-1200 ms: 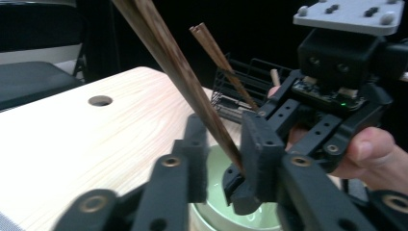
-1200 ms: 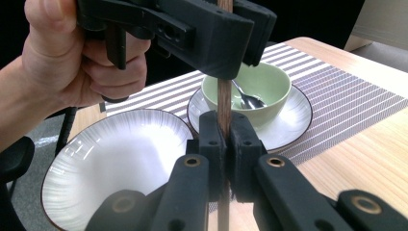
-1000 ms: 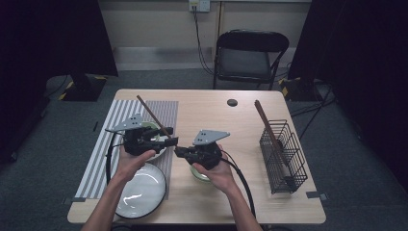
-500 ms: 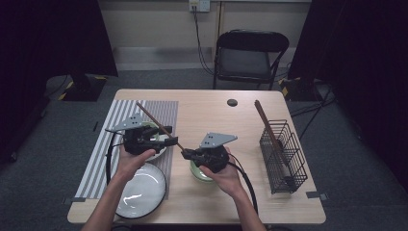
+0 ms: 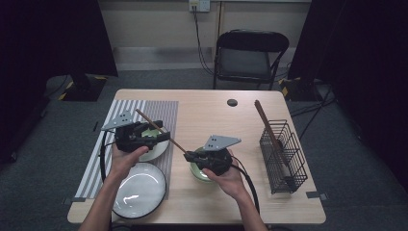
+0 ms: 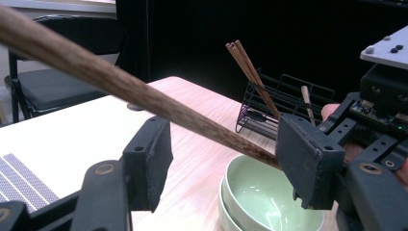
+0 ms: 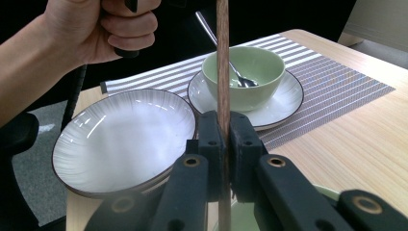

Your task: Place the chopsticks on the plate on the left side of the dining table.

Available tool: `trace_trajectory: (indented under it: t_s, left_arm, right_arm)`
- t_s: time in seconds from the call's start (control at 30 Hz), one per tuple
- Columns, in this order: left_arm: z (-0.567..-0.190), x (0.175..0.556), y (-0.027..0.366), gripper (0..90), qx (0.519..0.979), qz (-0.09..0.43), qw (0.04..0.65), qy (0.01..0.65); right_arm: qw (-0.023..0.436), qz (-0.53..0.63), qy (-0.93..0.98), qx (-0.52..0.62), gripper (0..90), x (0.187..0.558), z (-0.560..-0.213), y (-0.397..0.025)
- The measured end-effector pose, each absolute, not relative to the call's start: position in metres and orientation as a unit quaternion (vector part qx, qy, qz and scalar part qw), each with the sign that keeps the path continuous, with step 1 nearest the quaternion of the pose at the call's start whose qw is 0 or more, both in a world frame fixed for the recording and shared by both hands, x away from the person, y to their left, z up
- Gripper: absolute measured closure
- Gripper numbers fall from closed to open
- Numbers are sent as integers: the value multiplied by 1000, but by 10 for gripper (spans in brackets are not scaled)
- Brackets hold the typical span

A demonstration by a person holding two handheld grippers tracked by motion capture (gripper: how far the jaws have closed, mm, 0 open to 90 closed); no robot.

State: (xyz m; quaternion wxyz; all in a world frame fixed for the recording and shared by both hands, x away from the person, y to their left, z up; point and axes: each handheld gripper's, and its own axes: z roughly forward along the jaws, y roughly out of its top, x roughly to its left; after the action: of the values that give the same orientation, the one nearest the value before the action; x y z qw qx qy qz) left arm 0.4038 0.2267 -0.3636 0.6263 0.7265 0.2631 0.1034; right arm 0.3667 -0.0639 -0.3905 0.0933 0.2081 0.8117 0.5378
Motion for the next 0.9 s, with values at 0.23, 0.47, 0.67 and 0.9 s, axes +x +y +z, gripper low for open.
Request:
trace_trajectory:
  t_s: [0.23, 0.47, 0.67, 0.9]
  left_arm:
    - [-362, 404, 233, 372, 722, 111, 627, 269]
    - [-356, 404, 242, 366, 716, 118, 632, 271]
    - [-353, 401, 238, 351, 714, 125, 636, 265]
    - [-360, 406, 240, 352, 720, 136, 620, 281]
  right_arm:
    - [95, 532, 815, 210, 862, 370, -387, -67]
    - [101, 519, 822, 214, 863, 376, -381, -78]
    - [95, 508, 831, 205, 864, 372, -388, -78]
    - [87, 496, 840, 203, 863, 363, -397, -80]
